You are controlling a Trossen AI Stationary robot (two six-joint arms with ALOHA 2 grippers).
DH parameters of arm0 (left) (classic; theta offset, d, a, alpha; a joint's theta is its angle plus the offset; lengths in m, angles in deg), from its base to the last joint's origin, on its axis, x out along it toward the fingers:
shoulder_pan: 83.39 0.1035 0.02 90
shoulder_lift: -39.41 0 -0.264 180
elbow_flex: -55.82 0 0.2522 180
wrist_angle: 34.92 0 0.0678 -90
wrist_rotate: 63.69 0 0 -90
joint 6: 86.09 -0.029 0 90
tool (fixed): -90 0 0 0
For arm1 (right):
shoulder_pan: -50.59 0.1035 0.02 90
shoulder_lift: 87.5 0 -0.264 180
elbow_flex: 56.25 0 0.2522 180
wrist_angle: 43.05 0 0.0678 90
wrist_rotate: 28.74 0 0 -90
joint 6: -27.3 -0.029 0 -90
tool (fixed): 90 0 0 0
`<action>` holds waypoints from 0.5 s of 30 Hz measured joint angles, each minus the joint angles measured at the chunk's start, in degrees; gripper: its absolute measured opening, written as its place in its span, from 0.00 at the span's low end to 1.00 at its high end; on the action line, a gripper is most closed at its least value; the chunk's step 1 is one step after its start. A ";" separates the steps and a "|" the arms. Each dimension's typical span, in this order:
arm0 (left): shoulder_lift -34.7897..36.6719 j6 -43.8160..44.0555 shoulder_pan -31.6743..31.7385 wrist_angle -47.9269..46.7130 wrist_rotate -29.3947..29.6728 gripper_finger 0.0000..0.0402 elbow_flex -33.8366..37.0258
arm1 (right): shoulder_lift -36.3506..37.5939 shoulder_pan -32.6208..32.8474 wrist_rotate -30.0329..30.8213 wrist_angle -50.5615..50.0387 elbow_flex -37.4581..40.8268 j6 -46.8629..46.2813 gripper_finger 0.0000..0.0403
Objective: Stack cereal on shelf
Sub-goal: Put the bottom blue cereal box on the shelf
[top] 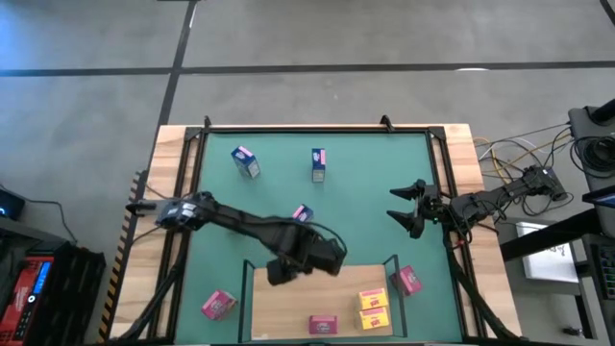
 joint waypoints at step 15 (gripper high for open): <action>-0.25 10.99 12.39 -7.48 3.46 0.99 1.69 | 0.00 -0.01 0.00 0.00 0.00 0.00 0.99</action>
